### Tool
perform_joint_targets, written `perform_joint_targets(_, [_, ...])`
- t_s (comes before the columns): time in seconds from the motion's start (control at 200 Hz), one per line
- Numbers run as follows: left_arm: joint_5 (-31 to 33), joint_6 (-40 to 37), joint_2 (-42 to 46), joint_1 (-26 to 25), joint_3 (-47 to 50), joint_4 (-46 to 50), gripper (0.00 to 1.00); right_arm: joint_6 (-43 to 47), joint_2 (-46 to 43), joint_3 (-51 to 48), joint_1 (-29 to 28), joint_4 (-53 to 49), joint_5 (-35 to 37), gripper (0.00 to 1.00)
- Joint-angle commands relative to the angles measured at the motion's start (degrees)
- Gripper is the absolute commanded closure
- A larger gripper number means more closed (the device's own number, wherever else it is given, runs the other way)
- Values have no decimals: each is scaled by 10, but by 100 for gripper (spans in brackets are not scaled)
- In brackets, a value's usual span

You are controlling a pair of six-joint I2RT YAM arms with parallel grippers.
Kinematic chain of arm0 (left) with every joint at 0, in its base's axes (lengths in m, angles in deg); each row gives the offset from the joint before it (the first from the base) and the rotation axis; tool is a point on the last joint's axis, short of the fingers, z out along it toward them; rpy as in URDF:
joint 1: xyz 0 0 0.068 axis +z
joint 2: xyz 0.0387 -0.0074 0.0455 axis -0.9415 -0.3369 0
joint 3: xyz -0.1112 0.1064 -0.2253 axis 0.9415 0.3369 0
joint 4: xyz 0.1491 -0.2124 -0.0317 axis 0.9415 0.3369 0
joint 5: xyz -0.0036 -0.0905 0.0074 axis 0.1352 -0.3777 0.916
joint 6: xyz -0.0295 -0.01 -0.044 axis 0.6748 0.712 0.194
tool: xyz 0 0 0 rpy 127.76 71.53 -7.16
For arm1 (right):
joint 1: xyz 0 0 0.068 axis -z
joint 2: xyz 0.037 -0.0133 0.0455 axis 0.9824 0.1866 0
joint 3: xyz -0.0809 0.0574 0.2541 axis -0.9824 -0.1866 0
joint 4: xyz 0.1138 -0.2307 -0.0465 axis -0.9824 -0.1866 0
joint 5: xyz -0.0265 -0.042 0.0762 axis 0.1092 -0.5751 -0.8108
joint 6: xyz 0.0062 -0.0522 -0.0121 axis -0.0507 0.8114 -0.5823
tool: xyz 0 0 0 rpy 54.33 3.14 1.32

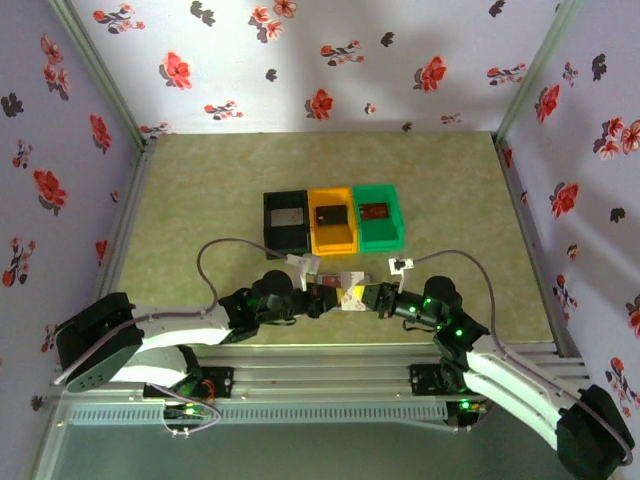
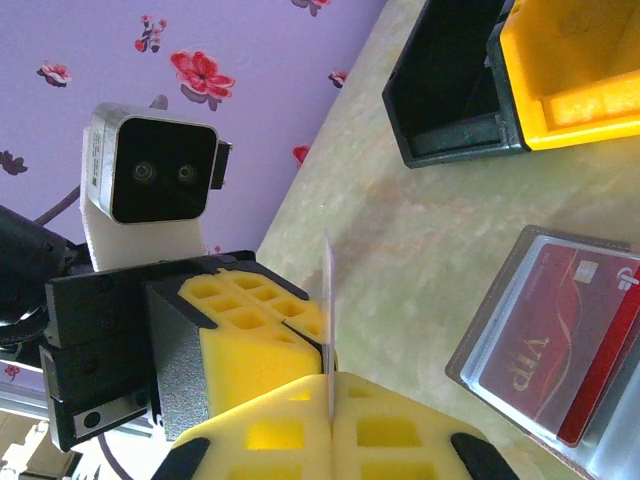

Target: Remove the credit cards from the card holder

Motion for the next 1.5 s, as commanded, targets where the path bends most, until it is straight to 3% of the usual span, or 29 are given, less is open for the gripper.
perform_joint_targets(0.0, [6, -19, 9, -4, -18, 16, 91, 15, -14, 1, -5, -1, -26, 100])
perform_joint_targets(0.09, [11, -32, 29, -4, -20, 54, 73, 22, -23, 3, -5, -20, -22, 100])
perform_joint_targets(0.29, [8, -90, 104, 3, -45, 227, 46, 29, -26, 4, -4, -31, -31, 100])
perform_joint_targets(0.45, [-16, -161, 157, 19, -86, 393, 34, 18, -17, 3, -5, 0, -55, 100])
perform_joint_targets(0.585, [-79, -198, 173, 36, -109, 437, 27, -5, 14, 1, -12, 64, -88, 100])
perform_joint_targets(0.915, [-174, -260, 136, 48, -168, 496, 26, -19, 110, 30, -62, 141, -146, 100])
perform_joint_targets(1.195, [-236, -264, 113, 61, -173, 498, 36, -18, 124, 44, -93, 161, -169, 100])
perform_joint_targets(1.495, [-293, -250, 120, 90, -166, 474, 65, -15, 174, 53, -121, 188, -185, 100])
